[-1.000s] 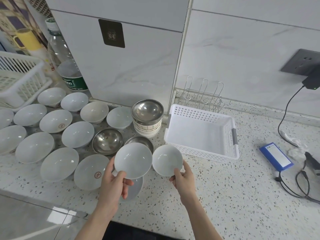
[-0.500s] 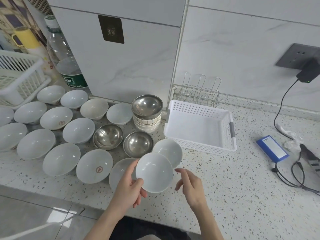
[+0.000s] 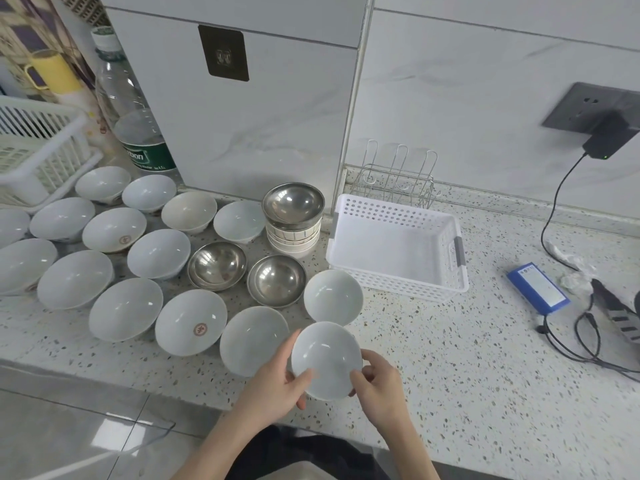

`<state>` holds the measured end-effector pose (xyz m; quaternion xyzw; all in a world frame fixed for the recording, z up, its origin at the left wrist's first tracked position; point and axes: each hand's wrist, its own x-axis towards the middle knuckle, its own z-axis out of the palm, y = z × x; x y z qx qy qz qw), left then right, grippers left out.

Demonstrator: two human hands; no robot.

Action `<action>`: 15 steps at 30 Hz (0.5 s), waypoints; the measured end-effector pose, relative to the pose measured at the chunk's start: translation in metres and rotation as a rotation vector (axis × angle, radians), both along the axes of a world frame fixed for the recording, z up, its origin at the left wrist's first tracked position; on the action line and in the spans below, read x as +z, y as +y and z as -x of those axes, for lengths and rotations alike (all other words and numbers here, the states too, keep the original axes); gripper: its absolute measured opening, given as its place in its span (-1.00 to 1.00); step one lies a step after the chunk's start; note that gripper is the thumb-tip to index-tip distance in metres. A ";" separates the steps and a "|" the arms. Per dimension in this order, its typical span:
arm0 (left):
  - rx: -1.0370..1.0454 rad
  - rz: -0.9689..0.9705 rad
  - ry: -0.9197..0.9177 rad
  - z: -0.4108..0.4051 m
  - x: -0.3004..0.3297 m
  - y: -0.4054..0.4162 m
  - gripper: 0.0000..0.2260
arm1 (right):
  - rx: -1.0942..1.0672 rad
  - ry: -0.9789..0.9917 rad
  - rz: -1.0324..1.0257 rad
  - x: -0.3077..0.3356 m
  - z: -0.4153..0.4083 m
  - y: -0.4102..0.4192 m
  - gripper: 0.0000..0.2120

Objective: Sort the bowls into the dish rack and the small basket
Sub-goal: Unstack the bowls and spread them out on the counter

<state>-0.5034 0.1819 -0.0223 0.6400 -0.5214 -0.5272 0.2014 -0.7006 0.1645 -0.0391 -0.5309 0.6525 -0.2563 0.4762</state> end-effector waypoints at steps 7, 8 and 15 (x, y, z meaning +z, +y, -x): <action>-0.138 -0.035 -0.185 -0.007 -0.001 0.002 -0.01 | 0.062 0.084 -0.046 -0.007 -0.005 0.003 -0.75; -0.134 -0.040 -0.179 -0.008 0.000 0.002 0.01 | 0.058 0.083 -0.051 -0.007 -0.005 0.004 -0.74; -0.208 -0.028 -0.229 -0.005 0.006 -0.001 0.07 | 0.038 0.085 -0.046 -0.008 -0.005 0.002 -0.69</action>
